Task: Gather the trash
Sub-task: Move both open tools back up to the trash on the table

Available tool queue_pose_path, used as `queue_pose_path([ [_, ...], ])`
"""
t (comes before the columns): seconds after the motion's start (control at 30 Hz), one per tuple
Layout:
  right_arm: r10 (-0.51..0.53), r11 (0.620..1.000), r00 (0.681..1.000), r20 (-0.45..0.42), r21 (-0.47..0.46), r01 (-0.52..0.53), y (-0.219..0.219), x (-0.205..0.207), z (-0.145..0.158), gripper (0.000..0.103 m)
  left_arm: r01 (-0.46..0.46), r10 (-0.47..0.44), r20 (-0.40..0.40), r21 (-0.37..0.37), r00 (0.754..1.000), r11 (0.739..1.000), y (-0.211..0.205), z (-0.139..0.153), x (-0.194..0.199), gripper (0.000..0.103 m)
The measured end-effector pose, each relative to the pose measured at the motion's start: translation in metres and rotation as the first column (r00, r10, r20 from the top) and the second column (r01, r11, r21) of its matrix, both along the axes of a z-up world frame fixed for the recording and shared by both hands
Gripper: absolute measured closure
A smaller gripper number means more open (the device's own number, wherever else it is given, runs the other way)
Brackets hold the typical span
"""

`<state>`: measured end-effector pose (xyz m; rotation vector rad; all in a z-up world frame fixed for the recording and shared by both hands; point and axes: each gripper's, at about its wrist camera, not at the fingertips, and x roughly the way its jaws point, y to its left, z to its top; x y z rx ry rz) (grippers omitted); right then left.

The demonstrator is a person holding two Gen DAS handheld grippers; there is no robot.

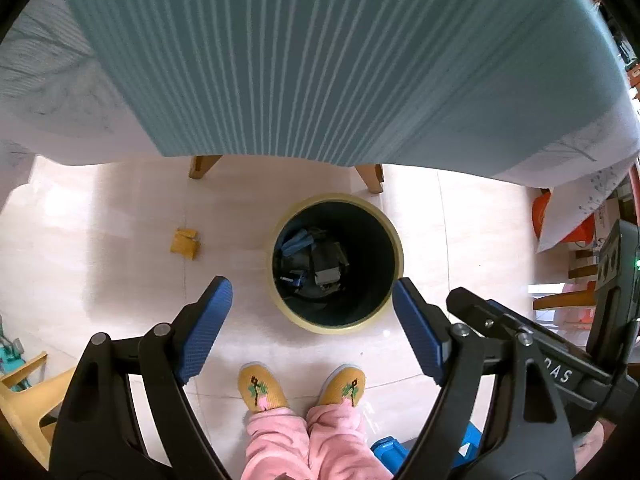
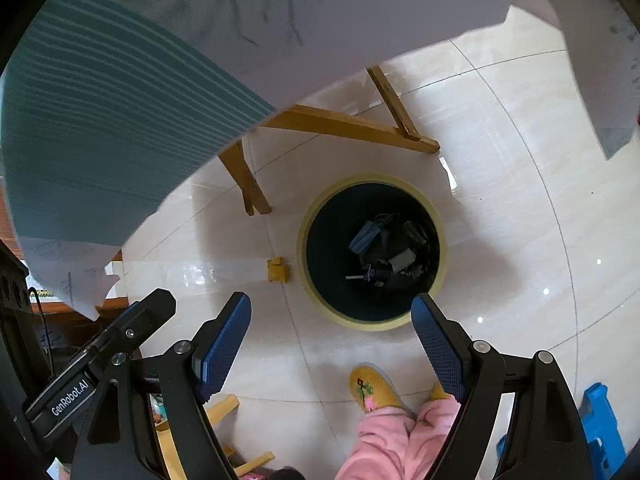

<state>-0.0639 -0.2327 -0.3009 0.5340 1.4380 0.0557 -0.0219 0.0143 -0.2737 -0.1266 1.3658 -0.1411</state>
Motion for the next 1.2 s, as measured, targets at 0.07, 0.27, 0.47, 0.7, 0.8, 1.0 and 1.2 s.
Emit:
queue_pose_path([
  [0.07,0.007,1.0,1.0,0.006,0.004,-0.007,-0.001,-0.004,0.016,0.019,0.0,0.0,0.002,-0.003,1.0,1.0,-0.001,0.017,-0.007,0.023],
  [0.27,0.05,0.999,0.998,0.037,0.001,-0.05,0.002,-0.017,0.078,0.019,-0.016,0.014,0.05,0.036,0.999,0.999,-0.001,0.082,-0.024,0.023],
  [0.47,0.118,0.993,0.987,0.106,-0.003,-0.118,0.009,-0.022,0.153,0.019,-0.009,0.005,0.076,0.058,0.997,0.998,0.001,0.154,-0.035,0.023],
  [0.7,0.19,0.982,0.955,0.227,-0.028,-0.189,0.014,-0.025,0.249,0.019,-0.033,0.02,0.168,0.072,0.986,0.997,0.009,0.248,-0.048,0.023],
  [0.8,0.215,0.976,0.935,0.281,-0.037,-0.214,0.015,-0.024,0.284,0.019,-0.044,0.024,0.223,0.085,0.975,0.995,0.011,0.287,-0.051,0.023],
  [1.0,0.267,0.963,0.875,0.405,-0.074,-0.259,0.015,-0.011,0.354,0.019,-0.105,0.074,0.324,0.078,0.943,0.991,0.018,0.351,-0.051,0.023],
  [1.2,0.334,0.942,0.821,0.463,-0.125,-0.312,0.021,0.005,0.394,0.019,-0.189,0.156,0.399,0.043,0.903,0.981,0.034,0.396,-0.049,0.023],
])
